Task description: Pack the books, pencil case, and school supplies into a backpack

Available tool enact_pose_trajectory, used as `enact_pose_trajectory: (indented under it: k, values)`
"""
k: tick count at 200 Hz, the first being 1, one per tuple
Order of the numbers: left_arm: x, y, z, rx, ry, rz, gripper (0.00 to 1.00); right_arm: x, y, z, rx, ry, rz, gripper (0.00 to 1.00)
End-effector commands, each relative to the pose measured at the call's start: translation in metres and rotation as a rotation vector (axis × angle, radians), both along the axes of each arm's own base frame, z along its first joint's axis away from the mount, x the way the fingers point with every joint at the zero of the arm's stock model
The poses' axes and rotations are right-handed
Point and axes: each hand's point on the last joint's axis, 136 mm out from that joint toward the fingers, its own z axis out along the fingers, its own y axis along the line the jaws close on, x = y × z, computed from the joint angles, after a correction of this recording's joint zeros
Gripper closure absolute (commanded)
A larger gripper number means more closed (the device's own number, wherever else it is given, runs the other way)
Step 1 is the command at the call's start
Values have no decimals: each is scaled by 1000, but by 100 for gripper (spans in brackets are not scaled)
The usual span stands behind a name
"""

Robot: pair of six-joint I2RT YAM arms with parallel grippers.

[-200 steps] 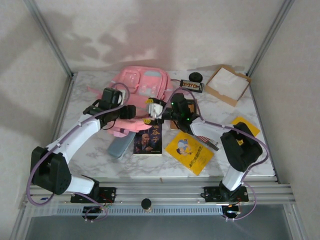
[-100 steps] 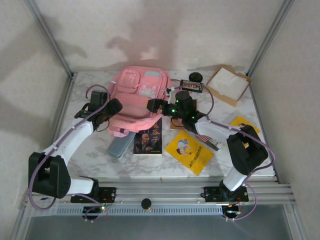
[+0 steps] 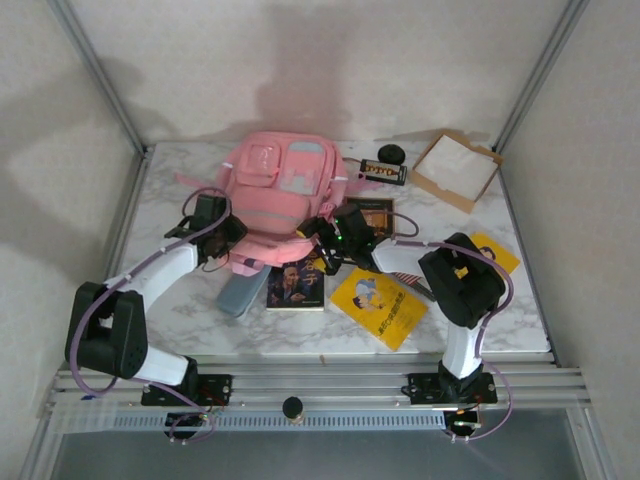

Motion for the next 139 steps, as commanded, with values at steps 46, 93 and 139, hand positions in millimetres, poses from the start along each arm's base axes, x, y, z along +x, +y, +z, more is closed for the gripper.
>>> enact_pose_trajectory:
  k: [46,93,139]
  values:
    - [-14,-34,-9,-74,16,-56,67,15,18,25,77,34,-52,14]
    - [0,-38,11,-86,-46,-68,69,33,19,13,91,21,-93,40]
    - [-11,-40,27,-70,-87,-60,70,63,22,54,125,-196,-109,71]
